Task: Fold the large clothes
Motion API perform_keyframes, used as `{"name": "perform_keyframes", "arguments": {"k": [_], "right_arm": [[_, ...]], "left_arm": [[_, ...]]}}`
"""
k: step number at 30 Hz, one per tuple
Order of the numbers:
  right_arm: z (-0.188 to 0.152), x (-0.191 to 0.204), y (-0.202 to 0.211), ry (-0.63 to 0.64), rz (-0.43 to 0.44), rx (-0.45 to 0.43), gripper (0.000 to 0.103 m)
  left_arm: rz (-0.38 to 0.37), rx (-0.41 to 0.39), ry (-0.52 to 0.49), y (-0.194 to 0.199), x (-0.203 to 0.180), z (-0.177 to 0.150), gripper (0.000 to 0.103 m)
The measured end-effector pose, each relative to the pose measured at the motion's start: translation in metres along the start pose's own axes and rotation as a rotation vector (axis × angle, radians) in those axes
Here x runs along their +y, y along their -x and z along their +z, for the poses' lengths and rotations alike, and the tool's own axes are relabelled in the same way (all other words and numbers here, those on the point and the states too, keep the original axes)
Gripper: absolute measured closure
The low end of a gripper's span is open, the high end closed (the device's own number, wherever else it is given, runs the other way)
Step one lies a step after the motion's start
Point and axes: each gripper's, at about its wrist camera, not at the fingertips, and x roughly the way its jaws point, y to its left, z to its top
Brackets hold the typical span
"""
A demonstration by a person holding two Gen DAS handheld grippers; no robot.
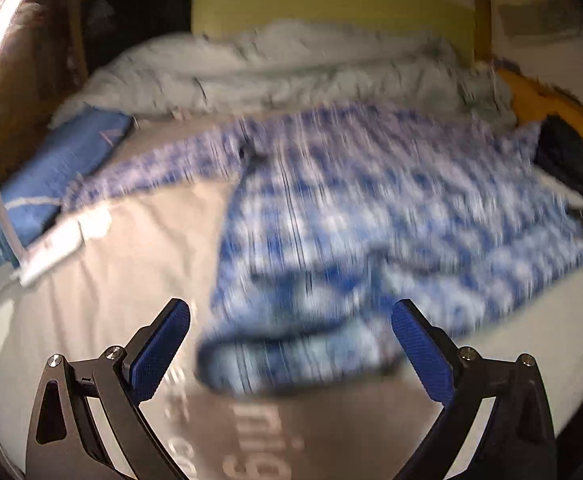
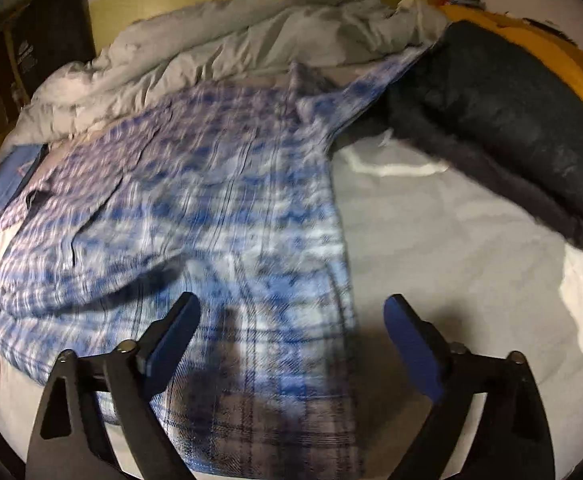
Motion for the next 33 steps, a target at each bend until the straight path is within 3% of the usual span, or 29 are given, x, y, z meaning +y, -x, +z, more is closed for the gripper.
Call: {"name": "perform_keyframes", "arguments": {"k": [3, 4, 5, 6, 7, 9, 13, 15, 18, 21, 24, 25, 26, 28, 32, 33], "right_arm": [[-0.002, 0.004, -0.008, 0.012, 0.009, 0.03, 0.023], [-0.002, 0.005, -0.01, 0.018, 0.014, 0.036, 0.031], [-0.004, 0.006, -0.009, 0.024, 0.013, 0.039, 0.037], [-0.004, 0.007, -0.01, 0.033, 0.004, 0.038, 0.053], [-0.004, 0.007, -0.01, 0.041, -0.011, 0.03, 0.073], [-0.002, 0.004, -0.006, 0.04, -0.039, -0.007, 0.097], [0.007, -0.008, 0.025, -0.033, 0.014, -0.167, 0.099], [0.01, -0.007, 0.035, -0.029, -0.015, -0.222, 0.099], [0.012, -0.003, 0.016, -0.006, -0.053, -0.148, 0.099], [0.007, -0.003, -0.015, -0.007, -0.091, -0.033, 0.098], [0.005, 0.0, -0.019, 0.021, -0.122, -0.029, 0.095], [0.006, 0.001, -0.016, 0.029, -0.132, -0.042, 0.093], [0.006, 0.001, -0.014, 0.032, -0.138, -0.05, 0.089], [0.006, 0.001, -0.011, 0.033, -0.157, -0.06, 0.081], [0.003, 0.003, -0.001, 0.046, -0.177, -0.083, 0.074], [0.002, 0.004, 0.002, 0.046, -0.175, -0.092, 0.068]], "left_arm": [[0.039, 0.088, 0.027, -0.022, 0.008, 0.0, 0.002], [0.03, 0.094, 0.049, -0.028, 0.015, 0.0, 0.013], [0.014, 0.095, 0.069, -0.033, 0.02, 0.002, 0.054], [-0.009, 0.109, 0.095, -0.04, 0.027, 0.005, 0.084], [-0.025, 0.121, 0.111, -0.044, 0.032, 0.007, 0.098], [-0.045, 0.079, 0.138, -0.046, 0.042, 0.015, 0.098], [-0.087, -0.055, 0.235, -0.029, 0.064, 0.042, 0.099], [-0.087, -0.053, 0.267, -0.035, 0.071, 0.057, 0.099], [-0.049, 0.019, 0.257, -0.067, 0.073, 0.067, 0.098], [-0.001, 0.115, 0.202, -0.103, 0.061, 0.054, 0.098], [0.057, 0.095, 0.121, -0.105, 0.05, 0.046, 0.094], [0.109, 0.082, 0.092, -0.102, 0.046, 0.045, 0.084], [0.149, 0.07, 0.077, -0.1, 0.043, 0.045, 0.064], [0.2, 0.026, 0.06, -0.093, 0.038, 0.043, 0.034], [0.205, -0.069, 0.016, -0.067, 0.023, 0.043, 0.032], [0.203, -0.098, 0.005, -0.058, 0.017, 0.042, 0.031]]}}
